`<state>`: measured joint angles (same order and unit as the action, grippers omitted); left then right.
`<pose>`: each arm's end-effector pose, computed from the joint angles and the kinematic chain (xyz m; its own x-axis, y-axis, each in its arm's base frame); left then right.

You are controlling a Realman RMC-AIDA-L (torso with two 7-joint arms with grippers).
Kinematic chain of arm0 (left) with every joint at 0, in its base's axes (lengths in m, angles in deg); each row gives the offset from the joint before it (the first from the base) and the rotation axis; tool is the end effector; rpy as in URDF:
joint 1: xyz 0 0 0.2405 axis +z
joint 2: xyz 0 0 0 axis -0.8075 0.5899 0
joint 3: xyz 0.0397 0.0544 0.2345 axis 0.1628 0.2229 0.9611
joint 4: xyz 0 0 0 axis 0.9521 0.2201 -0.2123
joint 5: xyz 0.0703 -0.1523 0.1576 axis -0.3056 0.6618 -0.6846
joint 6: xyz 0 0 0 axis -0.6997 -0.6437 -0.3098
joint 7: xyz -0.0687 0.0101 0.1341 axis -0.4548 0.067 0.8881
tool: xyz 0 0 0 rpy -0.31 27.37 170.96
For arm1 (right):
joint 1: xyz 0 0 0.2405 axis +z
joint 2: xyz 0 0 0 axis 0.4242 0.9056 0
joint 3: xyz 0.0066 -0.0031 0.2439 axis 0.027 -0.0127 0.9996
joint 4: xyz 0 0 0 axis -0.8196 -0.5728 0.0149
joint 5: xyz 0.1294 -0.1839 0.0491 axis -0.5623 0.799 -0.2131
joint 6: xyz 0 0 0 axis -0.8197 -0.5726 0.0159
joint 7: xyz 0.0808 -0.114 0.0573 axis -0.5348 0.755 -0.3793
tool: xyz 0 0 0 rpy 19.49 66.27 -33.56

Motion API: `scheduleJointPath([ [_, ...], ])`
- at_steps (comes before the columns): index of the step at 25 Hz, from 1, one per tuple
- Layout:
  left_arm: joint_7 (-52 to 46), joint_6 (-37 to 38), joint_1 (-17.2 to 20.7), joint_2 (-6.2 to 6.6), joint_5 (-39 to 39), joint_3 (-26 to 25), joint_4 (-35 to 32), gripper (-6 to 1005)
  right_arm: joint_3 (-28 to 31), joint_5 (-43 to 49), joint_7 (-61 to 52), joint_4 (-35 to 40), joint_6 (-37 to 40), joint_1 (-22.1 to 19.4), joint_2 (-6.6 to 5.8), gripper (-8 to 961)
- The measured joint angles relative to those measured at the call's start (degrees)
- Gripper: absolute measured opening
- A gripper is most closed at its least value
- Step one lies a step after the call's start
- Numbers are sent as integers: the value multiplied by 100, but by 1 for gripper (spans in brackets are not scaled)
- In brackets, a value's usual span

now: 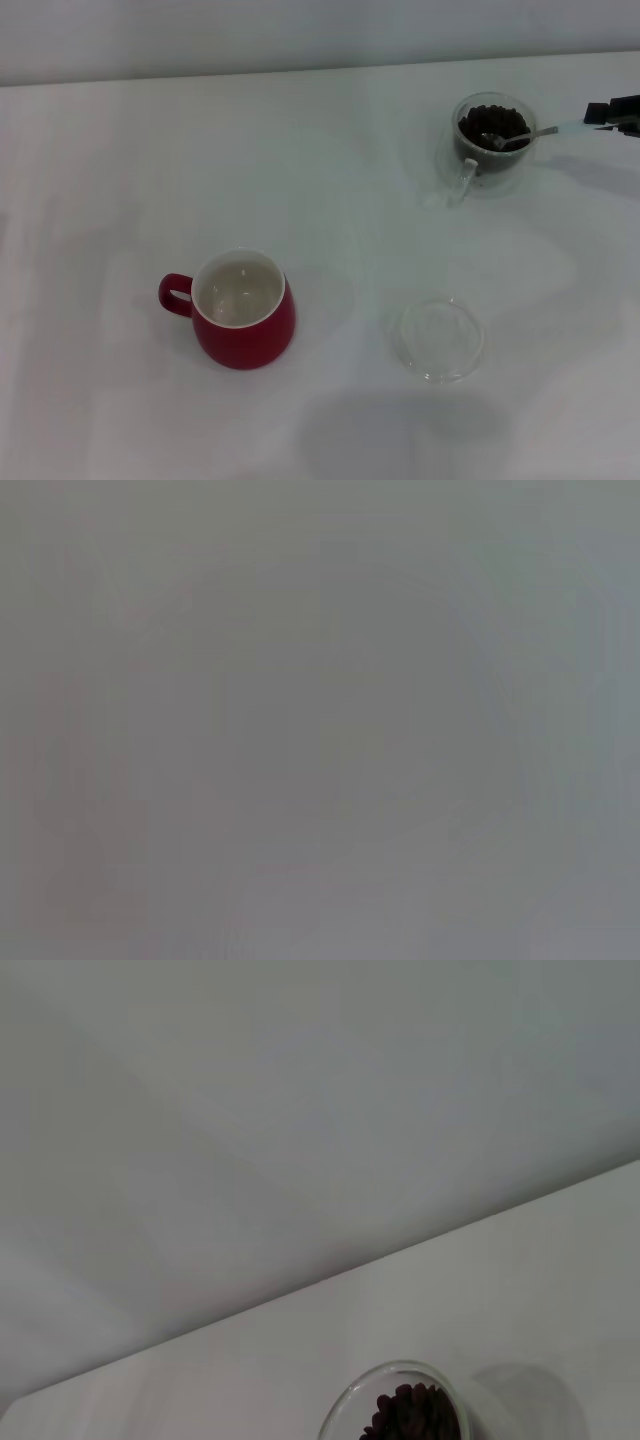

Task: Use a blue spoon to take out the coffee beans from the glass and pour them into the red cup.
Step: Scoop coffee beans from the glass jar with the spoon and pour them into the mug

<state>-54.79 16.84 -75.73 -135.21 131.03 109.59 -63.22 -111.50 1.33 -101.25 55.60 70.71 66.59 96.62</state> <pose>-0.3516 0.3052 0.0162 0.5903 -0.2180 0.7772 0.8011 0.0409 -0.5971 0.3732 0.3677 0.1222 0.1139 -0.7498 -0.6517 -0.9922 -0.1194 -0.0361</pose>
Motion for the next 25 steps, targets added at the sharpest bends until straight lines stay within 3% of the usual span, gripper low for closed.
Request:
scheduleJointPath([
  [25, 0, -30, -78, 8, 0, 0, 15, 833, -239, -23, -639, -4, 150, 173, -233, 151],
])
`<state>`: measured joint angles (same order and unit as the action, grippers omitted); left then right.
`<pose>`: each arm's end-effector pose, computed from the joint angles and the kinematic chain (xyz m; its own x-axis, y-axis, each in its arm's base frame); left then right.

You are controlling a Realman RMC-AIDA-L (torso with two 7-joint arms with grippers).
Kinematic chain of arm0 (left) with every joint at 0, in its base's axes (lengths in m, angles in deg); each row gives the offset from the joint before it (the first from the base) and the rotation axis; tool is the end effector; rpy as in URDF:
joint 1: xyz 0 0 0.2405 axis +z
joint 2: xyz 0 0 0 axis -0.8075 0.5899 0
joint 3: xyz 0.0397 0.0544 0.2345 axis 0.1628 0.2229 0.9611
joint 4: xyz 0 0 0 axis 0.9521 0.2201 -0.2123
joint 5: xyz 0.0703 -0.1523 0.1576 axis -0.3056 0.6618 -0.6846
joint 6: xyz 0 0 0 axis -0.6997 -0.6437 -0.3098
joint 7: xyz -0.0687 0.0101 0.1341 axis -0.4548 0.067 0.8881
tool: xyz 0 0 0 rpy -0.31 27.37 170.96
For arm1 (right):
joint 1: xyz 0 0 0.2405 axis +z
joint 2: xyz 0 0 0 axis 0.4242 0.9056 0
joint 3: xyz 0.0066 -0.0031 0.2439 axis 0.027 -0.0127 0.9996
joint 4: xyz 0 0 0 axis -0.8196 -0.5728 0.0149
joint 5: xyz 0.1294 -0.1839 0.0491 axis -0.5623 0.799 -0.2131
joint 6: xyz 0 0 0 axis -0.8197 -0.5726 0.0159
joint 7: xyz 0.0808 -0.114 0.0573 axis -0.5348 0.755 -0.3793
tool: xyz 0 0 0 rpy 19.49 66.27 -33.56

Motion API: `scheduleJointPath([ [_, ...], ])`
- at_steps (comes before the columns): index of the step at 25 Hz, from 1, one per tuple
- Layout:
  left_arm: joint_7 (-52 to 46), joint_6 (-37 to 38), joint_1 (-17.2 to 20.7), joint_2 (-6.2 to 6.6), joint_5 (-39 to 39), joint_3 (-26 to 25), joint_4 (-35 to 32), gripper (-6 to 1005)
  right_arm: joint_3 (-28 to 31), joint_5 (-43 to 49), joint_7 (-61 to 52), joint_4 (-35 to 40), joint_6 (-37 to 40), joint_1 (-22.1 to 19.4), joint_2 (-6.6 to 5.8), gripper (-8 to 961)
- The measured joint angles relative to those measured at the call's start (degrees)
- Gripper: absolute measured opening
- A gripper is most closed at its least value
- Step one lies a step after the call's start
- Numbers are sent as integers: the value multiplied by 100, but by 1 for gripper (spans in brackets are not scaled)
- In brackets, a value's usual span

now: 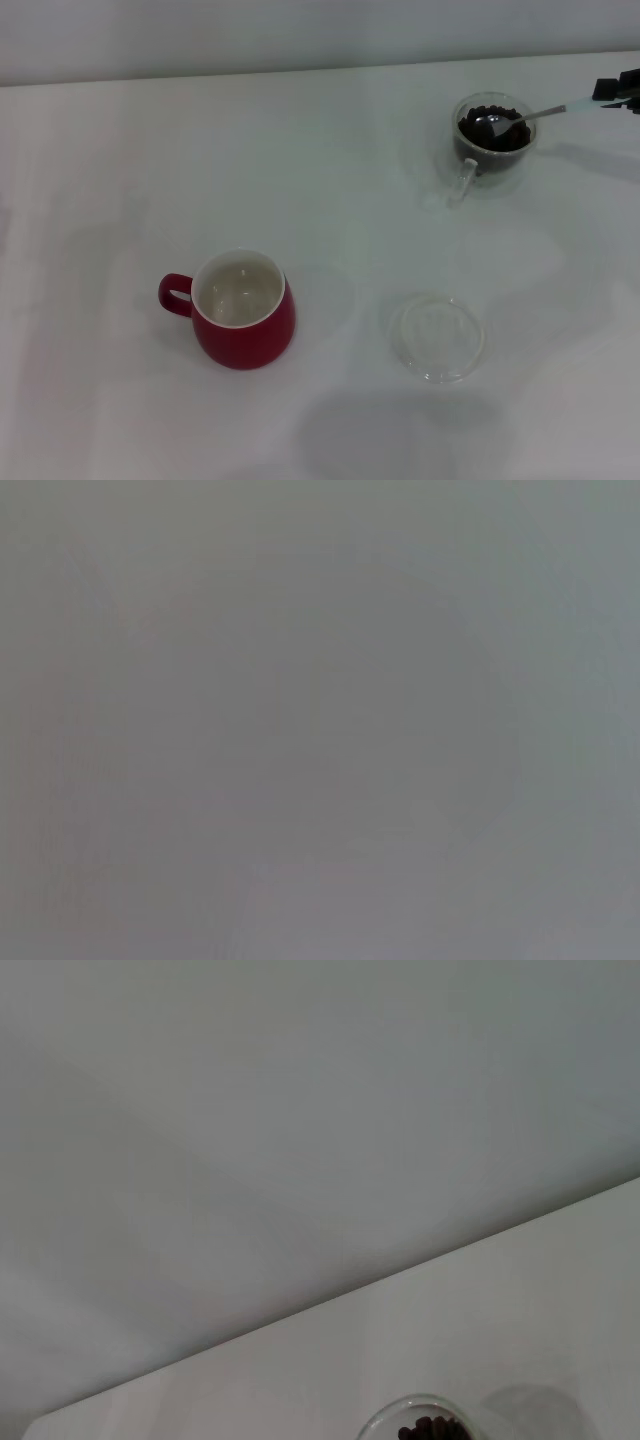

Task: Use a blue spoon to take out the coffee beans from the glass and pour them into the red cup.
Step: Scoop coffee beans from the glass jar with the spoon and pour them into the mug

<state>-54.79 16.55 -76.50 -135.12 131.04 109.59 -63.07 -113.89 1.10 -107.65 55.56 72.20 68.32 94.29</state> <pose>-0.3488 0.3102 0.0169 0.5911 -0.2216 0.7756 0.7994 0.0327 -0.5999 0.3626 0.3791 0.1417 0.0669 -0.7645 -0.6412 -0.9963 -0.0855 -0.0019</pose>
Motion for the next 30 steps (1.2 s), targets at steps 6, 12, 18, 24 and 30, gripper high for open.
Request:
scheduleJointPath([
  [6, -3, -9, -28, 1, 0, 0, 40, 833, -194, 20, -268, 1, -35, 19, -46, 151],
  [12, -32, -13, -77, 1, 0, 0, 75, 834, -219, 37, -401, -1, -6, 24, -84, 151],
  [18, -35, -13, -110, 1, 0, 0, 75, 834, -407, 16, -572, -1, 57, 22, -118, 151],
  [24, -35, -13, -116, 1, 0, 0, 72, 833, -416, -4, -695, -1, 82, 47, -138, 151],
  [30, -36, -13, -116, 1, 0, 0, 72, 833, -401, -13, -787, 11, 125, 63, -202, 151],
])
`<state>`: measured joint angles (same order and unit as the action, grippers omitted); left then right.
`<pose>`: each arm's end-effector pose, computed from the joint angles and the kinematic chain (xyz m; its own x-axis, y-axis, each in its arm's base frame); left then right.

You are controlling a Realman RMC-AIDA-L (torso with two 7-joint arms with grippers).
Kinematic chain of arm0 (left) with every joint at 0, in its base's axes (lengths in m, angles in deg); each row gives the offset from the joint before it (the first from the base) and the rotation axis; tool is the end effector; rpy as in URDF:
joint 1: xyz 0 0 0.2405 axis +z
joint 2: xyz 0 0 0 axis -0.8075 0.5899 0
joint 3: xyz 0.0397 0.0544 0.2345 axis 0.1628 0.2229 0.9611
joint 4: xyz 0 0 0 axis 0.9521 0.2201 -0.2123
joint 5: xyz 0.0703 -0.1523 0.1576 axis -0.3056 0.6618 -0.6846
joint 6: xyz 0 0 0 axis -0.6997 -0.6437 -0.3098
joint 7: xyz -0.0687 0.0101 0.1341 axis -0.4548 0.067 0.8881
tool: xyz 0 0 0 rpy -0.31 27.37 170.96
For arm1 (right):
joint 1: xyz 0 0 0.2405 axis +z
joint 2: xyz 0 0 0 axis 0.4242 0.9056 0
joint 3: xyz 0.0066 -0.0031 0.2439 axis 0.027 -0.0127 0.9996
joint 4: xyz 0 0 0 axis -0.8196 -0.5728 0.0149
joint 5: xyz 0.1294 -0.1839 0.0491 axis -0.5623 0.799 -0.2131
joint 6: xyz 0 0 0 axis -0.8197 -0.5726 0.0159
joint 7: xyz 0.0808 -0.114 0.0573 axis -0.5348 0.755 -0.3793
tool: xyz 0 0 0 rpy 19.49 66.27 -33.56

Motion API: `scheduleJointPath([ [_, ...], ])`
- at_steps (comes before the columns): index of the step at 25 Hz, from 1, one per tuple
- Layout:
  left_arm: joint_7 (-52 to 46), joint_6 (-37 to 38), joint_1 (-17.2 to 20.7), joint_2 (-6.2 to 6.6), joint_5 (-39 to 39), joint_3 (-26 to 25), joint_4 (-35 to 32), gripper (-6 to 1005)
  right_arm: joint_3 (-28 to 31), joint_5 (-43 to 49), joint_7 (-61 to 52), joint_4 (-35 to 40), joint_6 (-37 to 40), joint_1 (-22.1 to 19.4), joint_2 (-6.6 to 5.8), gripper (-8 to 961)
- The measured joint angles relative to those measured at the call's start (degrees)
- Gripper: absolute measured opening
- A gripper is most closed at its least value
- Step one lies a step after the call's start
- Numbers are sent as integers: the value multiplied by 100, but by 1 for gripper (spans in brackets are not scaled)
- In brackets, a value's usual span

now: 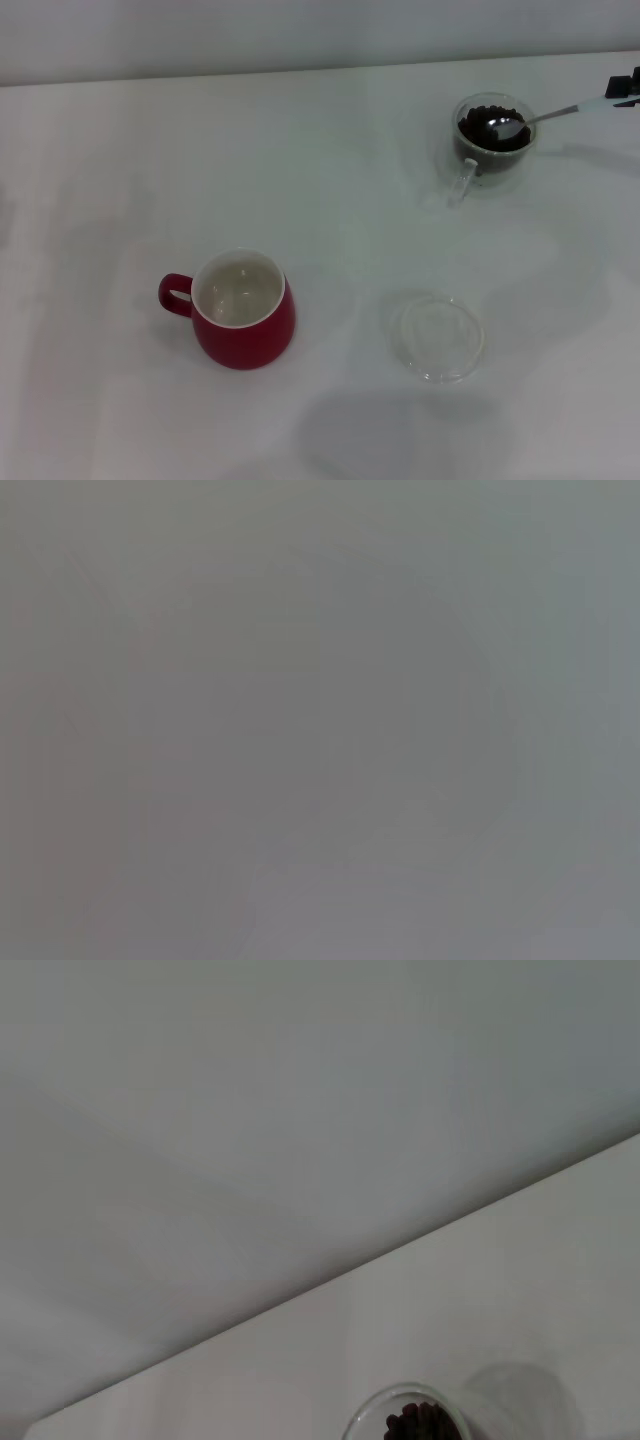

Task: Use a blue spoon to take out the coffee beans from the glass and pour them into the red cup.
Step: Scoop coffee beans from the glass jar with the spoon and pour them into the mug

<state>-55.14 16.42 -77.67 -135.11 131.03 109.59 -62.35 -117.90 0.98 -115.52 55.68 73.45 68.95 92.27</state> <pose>-0.3448 0.3171 0.0192 0.5919 -0.2315 0.7721 0.7964 0.0200 -0.6045 0.3596 0.3818 0.1569 -0.0108 -0.7935 -0.6085 -0.9996 -0.0084 0.0287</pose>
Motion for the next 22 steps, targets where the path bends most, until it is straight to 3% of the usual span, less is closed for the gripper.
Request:
scheduleJointPath([
  [22, 0, 0, 1, 16, 0, 0, 9, 834, 33, -226, -93, 5, 608, -35, -117, 150],
])
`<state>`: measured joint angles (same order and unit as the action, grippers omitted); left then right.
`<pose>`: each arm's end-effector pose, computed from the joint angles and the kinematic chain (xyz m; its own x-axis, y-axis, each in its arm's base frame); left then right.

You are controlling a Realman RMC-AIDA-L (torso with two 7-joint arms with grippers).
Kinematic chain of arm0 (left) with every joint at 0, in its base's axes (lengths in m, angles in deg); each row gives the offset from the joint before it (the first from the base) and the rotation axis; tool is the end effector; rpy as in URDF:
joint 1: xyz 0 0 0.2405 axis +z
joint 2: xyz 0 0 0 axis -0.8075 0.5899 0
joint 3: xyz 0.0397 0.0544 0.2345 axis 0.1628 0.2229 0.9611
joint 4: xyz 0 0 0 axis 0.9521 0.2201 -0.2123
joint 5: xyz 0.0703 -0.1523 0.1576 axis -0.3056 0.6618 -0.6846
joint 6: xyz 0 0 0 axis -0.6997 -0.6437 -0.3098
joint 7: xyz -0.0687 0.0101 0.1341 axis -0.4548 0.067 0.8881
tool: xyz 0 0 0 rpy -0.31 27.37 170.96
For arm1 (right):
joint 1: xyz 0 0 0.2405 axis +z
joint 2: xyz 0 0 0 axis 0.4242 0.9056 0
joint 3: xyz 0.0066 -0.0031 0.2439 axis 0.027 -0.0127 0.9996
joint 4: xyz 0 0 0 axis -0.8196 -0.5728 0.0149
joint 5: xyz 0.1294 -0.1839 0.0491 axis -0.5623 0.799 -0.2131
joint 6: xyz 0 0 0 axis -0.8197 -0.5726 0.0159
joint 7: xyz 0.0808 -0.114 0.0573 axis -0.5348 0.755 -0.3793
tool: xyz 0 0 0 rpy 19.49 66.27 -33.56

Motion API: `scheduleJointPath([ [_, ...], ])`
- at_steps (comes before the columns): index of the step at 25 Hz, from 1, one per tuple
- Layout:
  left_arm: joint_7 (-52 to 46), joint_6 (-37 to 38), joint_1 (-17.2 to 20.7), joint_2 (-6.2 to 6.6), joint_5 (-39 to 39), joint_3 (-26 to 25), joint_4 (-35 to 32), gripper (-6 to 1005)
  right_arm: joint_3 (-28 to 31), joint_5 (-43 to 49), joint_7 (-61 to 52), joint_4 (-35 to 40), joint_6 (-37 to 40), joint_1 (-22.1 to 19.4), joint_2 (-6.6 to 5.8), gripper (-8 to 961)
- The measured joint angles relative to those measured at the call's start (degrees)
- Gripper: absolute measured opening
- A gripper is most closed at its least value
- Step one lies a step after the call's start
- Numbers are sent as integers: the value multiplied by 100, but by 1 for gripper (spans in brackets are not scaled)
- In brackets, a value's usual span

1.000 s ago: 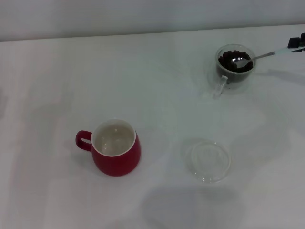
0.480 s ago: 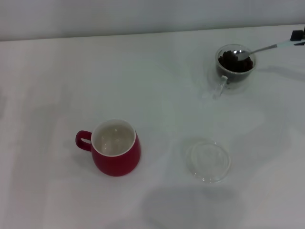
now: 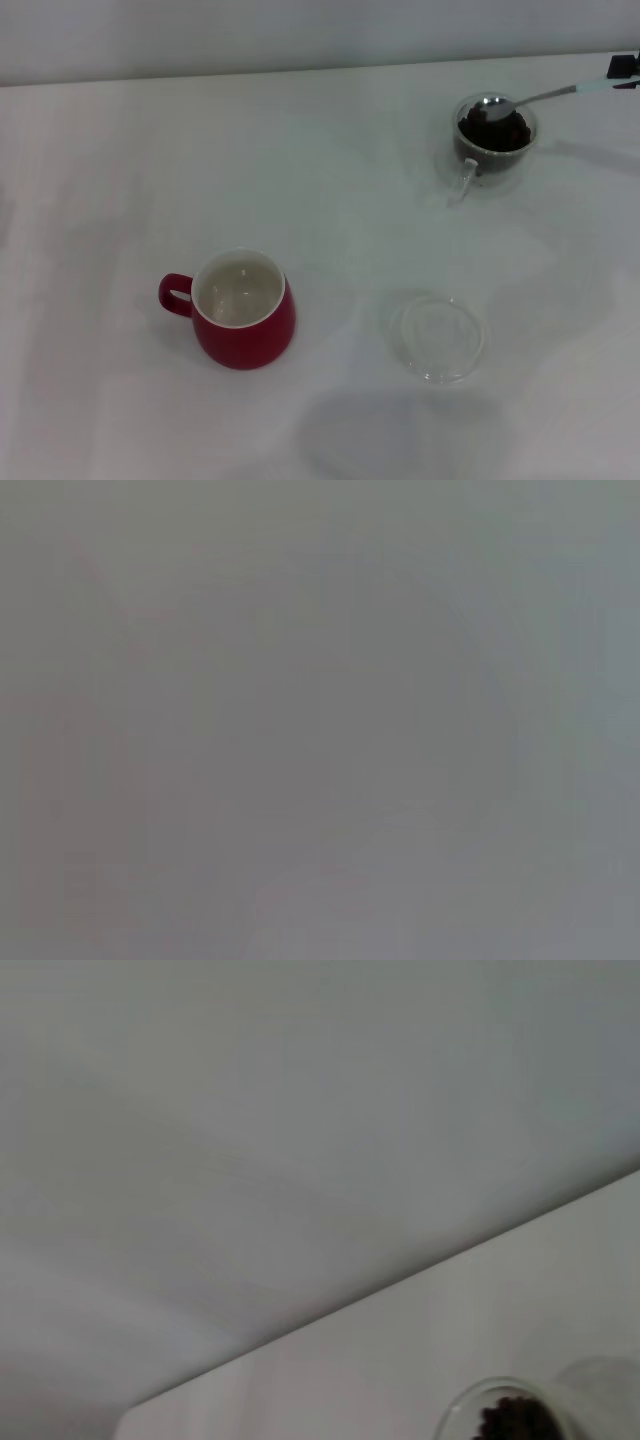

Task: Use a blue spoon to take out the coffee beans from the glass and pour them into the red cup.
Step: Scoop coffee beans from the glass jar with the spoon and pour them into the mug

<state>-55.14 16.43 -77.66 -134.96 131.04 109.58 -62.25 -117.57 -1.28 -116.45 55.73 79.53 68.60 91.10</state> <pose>-0.3456 0.3172 0.0207 0.5950 -0.2325 0.7693 0.7940 0.0218 -0.6075 0.3462 0.3770 0.1660 -0.0257 -0.8009 -0.5983 -0.9917 -0.0548 0.1159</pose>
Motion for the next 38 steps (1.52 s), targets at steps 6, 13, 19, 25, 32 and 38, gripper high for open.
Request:
scheduleJointPath([
  [6, -19, 0, -9, 10, 0, -59, 44, 834, -7, -377, -1, 21, 211, -91, 0, 150],
  [13, -182, -17, -10, 11, 0, -61, 144, 834, 6, -454, -104, 27, 418, -189, 0, 150],
  [19, -228, -54, -4, 11, 0, -78, 214, 833, 2, -526, -177, 3, 858, -265, 8, 150],
  [25, -228, -54, 8, 11, 0, -89, 235, 833, -57, -530, -136, 24, 1048, -283, 206, 150],
  [32, -229, -54, -2, 5, 0, -88, 276, 833, -186, -525, -21, -17, 1199, -258, 418, 150],
  [38, -228, -59, -24, -11, 0, -88, 273, 833, -263, -521, 130, -19, 1368, -194, 623, 150],
])
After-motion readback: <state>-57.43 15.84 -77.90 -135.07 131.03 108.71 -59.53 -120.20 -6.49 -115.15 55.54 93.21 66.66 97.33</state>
